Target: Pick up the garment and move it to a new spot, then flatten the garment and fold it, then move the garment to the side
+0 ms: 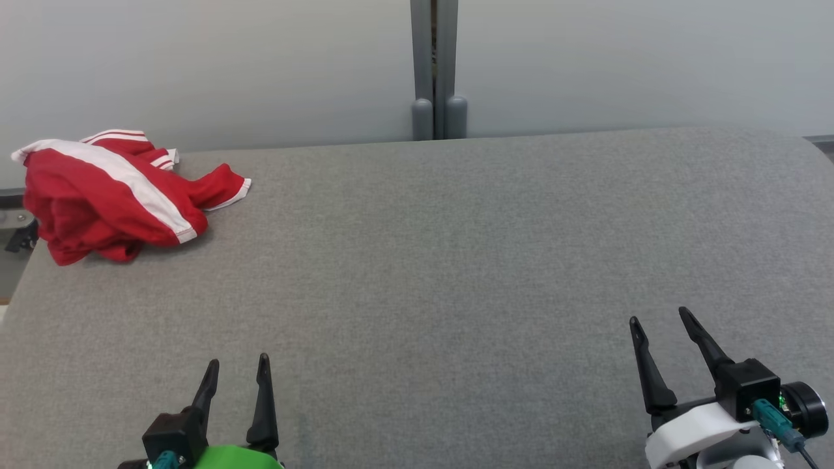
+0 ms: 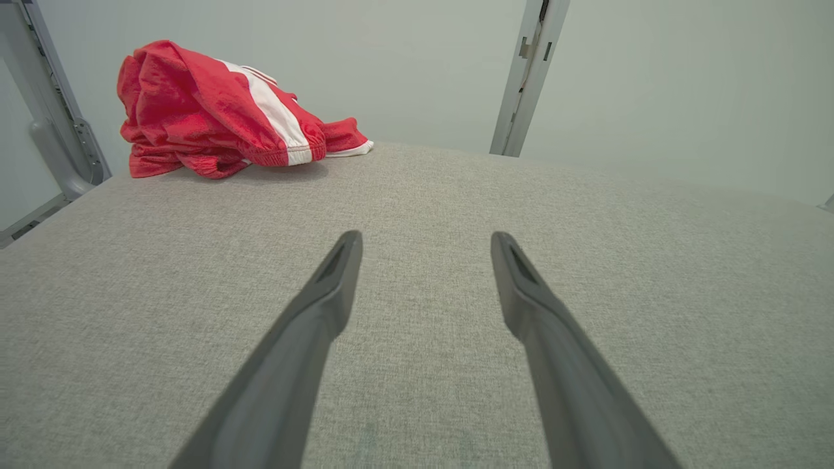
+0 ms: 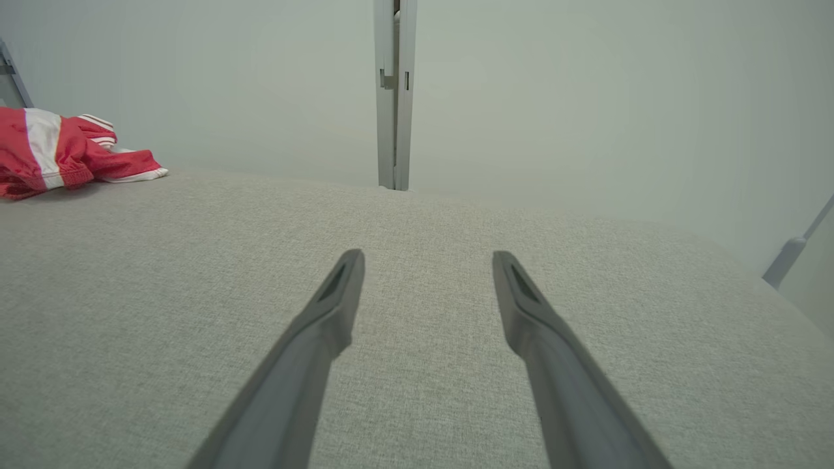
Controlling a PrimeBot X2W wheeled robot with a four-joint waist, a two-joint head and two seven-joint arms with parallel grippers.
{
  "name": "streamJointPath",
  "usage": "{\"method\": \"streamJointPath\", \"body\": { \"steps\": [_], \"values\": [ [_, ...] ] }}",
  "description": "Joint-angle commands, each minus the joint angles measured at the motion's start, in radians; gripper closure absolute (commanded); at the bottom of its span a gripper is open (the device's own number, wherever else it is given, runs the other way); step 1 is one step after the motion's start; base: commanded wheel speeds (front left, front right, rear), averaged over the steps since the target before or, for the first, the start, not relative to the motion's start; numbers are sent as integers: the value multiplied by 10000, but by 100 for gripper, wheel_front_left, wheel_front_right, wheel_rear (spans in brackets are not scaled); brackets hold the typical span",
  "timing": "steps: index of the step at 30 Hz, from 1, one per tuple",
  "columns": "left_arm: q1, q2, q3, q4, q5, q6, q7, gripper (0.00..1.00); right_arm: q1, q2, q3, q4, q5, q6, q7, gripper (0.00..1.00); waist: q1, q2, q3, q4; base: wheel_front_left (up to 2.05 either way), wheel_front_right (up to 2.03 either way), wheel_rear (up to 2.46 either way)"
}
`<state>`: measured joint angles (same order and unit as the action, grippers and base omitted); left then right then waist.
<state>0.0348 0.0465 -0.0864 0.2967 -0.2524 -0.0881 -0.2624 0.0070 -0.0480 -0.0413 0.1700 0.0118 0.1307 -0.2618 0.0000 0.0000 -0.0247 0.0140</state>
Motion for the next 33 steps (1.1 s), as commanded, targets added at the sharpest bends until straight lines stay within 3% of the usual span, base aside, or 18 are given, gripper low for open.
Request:
{"method": "streamJointPath", "body": {
  "steps": [1,20,33],
  "values": [
    [17,71,6,9,-55,-37,-37,0,111,-43,-22,-12,38,1,-51,0,0,0,4,191,0,0,0],
    [127,67,106,6,145,-65,-26,0,115,-43,144,64,241,1,-49,0,0,0,55,2350,0,0,0],
    [122,67,295,-107,66,-39,-26,0,20,-44,267,6,171,1,-49,0,0,0,244,2463,0,0,0]
  ]
}}
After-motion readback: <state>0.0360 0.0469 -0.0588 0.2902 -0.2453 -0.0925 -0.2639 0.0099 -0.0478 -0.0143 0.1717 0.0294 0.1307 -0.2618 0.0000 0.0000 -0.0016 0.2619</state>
